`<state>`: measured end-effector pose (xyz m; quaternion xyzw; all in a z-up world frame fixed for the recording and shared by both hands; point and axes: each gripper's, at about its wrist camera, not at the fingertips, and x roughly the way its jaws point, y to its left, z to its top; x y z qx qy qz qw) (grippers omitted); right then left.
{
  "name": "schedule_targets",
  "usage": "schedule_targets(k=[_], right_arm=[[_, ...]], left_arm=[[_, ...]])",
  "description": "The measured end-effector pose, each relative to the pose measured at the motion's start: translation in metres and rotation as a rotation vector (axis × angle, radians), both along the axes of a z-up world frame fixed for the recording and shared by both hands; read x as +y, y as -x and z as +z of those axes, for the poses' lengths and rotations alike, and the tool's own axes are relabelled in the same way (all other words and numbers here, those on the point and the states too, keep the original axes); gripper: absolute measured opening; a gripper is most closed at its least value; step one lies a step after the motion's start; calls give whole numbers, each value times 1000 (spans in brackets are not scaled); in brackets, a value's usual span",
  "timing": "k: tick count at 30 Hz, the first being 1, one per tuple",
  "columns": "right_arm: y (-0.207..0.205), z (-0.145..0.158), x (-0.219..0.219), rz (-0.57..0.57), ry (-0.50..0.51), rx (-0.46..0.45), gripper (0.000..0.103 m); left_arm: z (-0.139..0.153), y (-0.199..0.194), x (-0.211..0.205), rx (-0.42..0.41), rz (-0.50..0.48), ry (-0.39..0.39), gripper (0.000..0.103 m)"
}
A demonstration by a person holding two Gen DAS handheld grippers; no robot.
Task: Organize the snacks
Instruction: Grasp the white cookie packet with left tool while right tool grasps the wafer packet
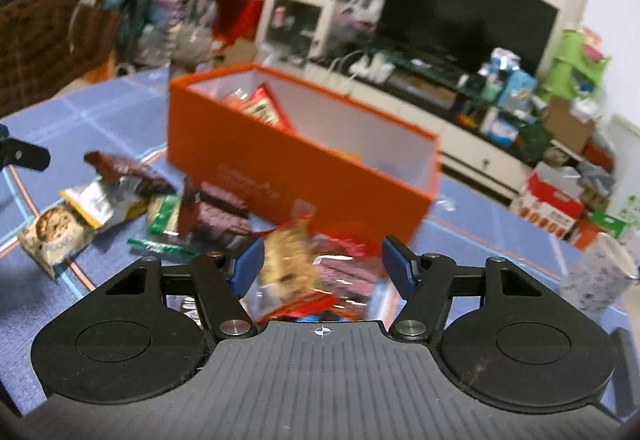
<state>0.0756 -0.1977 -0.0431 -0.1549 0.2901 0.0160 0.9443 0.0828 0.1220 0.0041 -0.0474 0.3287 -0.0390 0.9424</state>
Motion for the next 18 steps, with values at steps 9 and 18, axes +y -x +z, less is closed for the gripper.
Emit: schedule_targets(k=[9,18], right_arm=[[-27,-34,16,83,78,76,49],[-41,-49,22,91,141,114,43]], left_arm=[[-23,7,-20,72,-6,-60,98],[-35,7,-39,79,-45,-111,98]])
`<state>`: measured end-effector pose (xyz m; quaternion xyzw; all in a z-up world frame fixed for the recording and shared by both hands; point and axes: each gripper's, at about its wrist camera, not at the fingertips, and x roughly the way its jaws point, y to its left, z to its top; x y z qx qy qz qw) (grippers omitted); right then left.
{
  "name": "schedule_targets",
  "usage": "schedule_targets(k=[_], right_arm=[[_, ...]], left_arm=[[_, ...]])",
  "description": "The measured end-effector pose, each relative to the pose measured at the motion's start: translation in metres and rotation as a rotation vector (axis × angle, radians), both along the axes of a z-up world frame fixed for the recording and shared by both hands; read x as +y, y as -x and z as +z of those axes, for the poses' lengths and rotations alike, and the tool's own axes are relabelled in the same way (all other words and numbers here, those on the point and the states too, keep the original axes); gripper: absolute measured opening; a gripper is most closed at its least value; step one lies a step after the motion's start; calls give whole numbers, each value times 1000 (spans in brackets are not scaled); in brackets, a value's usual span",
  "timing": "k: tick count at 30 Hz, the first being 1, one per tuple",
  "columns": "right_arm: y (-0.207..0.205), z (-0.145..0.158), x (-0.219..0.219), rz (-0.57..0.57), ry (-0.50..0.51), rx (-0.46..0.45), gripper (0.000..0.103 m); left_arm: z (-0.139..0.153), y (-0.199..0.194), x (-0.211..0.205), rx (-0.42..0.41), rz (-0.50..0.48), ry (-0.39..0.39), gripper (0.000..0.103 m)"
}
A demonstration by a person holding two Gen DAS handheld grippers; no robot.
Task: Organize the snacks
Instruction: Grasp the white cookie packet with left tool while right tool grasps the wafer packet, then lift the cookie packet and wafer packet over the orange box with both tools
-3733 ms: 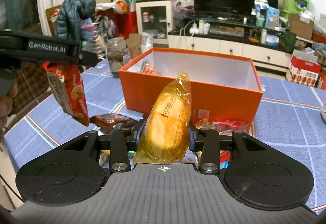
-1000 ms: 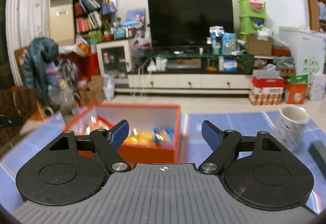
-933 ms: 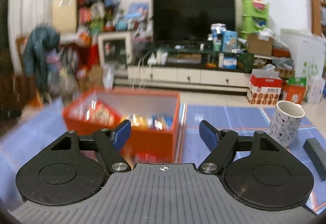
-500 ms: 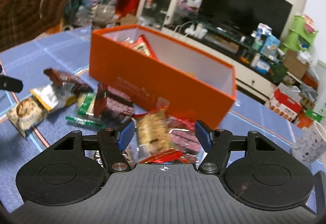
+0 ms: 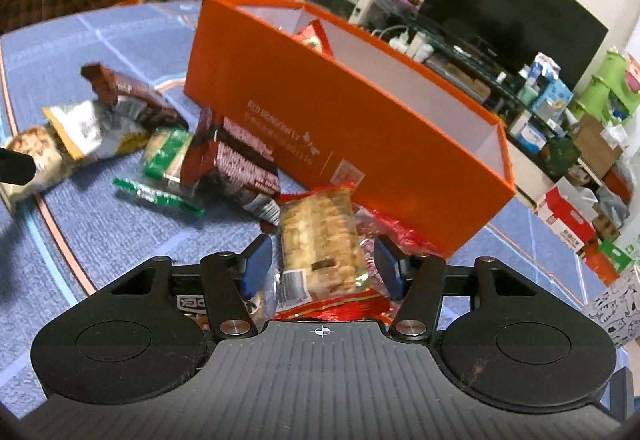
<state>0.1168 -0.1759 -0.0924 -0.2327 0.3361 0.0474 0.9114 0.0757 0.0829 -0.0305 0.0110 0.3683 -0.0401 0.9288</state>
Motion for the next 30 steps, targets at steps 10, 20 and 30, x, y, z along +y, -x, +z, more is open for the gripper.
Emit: schedule_targets(k=[10,20,30], right_arm=[[-7,-5,1,-33,14,22,33],[-5,-7,-1,-35,12,10,35],[-7,-3,0,-46,14,23,27]], left_arm=[[-12,-5,-4,31,2,13,98],[-13,-8,-14,31,-33,19,79],[-7,-3,-15,28,-78,34,46]])
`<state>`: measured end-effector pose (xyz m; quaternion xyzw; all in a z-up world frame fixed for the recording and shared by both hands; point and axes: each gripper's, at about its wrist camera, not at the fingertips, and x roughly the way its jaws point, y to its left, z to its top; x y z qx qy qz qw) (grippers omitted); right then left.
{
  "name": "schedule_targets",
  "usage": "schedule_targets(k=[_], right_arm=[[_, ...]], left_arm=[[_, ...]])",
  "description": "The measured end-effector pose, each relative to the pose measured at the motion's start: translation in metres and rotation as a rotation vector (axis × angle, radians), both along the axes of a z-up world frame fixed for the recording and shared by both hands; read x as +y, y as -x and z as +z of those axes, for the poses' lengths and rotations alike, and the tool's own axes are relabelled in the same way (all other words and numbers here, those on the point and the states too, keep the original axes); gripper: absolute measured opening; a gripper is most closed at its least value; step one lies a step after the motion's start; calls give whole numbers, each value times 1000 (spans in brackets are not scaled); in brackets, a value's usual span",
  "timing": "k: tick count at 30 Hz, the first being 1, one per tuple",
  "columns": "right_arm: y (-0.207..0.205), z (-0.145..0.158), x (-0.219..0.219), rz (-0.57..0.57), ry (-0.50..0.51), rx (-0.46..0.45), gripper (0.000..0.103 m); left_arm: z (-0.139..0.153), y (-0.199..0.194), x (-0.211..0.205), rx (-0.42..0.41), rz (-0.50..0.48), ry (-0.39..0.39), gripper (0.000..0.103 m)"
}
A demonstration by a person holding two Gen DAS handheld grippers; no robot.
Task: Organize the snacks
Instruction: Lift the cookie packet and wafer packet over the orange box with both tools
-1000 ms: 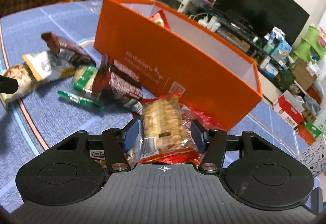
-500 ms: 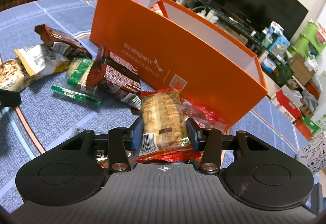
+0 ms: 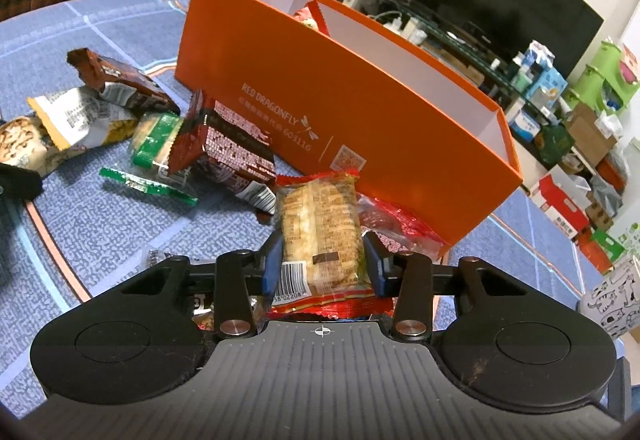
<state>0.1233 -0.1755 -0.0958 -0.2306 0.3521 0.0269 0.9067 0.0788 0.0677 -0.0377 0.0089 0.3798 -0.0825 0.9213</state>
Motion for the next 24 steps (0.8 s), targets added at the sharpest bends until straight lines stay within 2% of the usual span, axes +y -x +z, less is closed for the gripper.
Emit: schedule_targets(k=[16,24], right_arm=[[-1,3,-2,-21,-25,2,24],[-1,16,-13,-65,-138,2,24]], left_arm=[[3,-2,-3,16,-25,-10,47],[12,-1,-3,8,-35,-1,47]])
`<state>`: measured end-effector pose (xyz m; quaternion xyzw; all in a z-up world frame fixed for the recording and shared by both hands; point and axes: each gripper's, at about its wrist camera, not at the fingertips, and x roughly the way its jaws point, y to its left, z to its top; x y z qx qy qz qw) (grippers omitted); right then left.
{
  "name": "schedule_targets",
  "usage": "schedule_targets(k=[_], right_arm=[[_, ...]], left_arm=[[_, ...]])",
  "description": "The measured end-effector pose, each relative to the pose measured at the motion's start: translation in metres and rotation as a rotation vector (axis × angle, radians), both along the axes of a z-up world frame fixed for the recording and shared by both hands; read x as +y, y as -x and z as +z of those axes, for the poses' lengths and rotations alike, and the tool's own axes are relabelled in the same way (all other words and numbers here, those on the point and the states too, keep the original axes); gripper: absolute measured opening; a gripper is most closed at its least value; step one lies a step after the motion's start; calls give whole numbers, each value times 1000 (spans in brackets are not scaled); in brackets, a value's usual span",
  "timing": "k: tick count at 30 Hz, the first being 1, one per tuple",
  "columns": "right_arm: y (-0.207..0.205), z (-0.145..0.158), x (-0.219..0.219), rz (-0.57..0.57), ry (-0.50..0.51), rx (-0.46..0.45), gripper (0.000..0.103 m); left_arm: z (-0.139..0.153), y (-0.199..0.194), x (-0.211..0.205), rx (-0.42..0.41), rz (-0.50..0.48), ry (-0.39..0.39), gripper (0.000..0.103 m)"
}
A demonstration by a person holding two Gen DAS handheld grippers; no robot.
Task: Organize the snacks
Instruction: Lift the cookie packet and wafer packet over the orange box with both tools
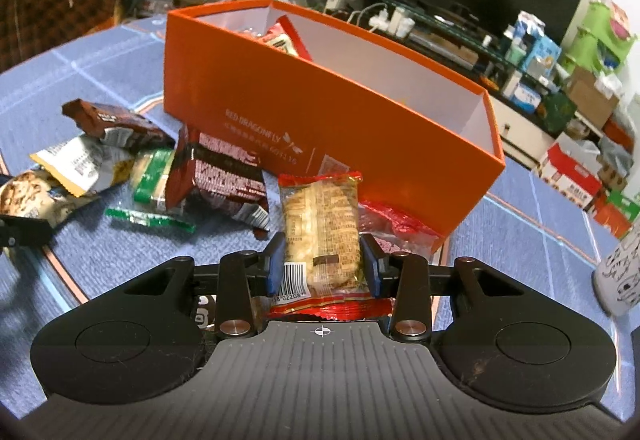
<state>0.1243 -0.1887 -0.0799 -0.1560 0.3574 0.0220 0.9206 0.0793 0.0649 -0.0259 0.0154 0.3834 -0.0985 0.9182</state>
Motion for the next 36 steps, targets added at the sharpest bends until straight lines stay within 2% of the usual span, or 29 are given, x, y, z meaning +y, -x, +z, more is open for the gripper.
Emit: schedule_targets(k=[16,27,36], right_arm=[[13,11,0,4,-34,-10,24],[20,20,6,12,-48,-31,24],[28,31,2,10,-94,-52,24]], left_arm=[[30,18,2,-53,-56,39,47],[46,25,-5,-133,-77,-8,47],[51,14,-12,-147,-64,-22,47]])
